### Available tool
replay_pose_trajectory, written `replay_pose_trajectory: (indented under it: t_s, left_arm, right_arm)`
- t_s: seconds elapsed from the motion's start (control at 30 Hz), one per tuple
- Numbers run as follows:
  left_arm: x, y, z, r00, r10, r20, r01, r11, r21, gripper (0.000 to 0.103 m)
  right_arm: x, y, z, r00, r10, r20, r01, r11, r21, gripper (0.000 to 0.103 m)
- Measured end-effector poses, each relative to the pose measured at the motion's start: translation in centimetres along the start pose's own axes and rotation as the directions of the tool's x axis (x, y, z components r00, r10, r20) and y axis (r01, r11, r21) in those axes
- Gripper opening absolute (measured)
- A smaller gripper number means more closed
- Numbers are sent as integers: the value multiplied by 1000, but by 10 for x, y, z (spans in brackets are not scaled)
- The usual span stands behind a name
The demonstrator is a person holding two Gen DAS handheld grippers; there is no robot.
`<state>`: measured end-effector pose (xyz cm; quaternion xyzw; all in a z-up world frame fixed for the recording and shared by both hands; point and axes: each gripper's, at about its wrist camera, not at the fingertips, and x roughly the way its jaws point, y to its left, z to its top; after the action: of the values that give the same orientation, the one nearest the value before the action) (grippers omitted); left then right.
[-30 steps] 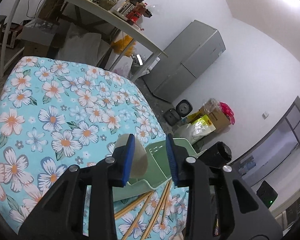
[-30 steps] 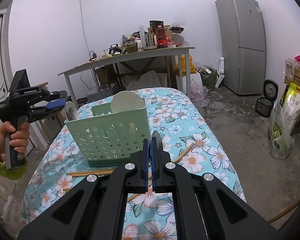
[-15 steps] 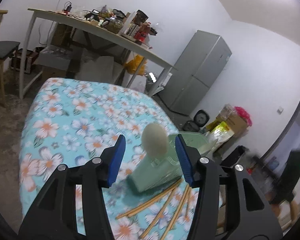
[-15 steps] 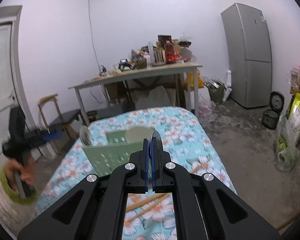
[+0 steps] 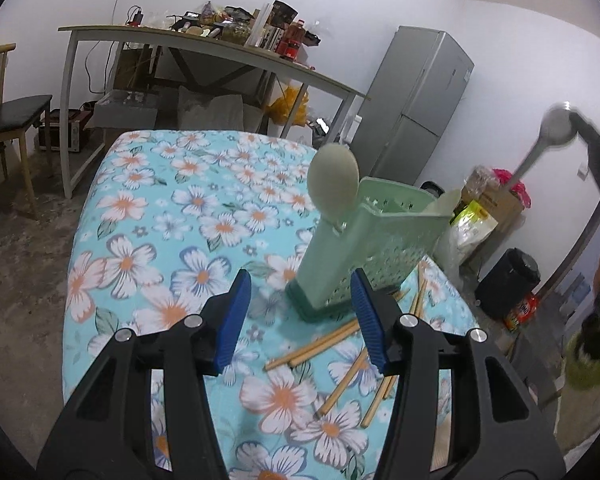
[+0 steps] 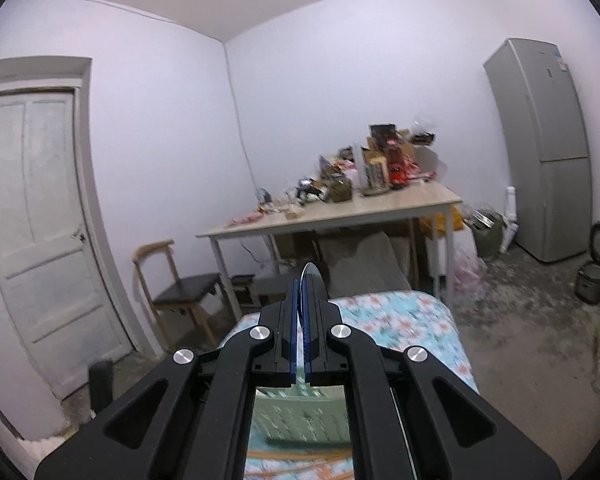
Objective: Organize utensils
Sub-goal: 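Lower the large metal spoon into the holder and open the right tool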
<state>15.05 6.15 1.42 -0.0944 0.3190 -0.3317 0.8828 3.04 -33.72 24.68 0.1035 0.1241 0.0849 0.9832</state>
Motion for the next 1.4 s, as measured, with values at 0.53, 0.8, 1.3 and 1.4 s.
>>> replay_pose_trajectory:
  t_s: [0.53, 0.8, 1.3, 1.4]
  left_arm:
    - [4, -3, -18, 999, 39, -20, -38, 998, 46, 49]
    - [7, 3, -20, 999, 44, -30, -43, 999, 32, 50]
    - [10, 1, -23, 998, 46, -43, -45, 999, 31, 54]
    - [10, -2, -23, 998, 47, -44, -45, 998, 34, 55]
  right_arm:
    - [73, -3, 9, 978, 209, -19, -205, 970, 131, 2]
    - [108, -21, -24, 972, 207, -113, -179, 959, 218, 2]
    - [120, -47, -49, 973, 110, -205, -53, 963, 264, 27]
    - [109, -47, -47, 977, 97, -190, -49, 969, 243, 33]
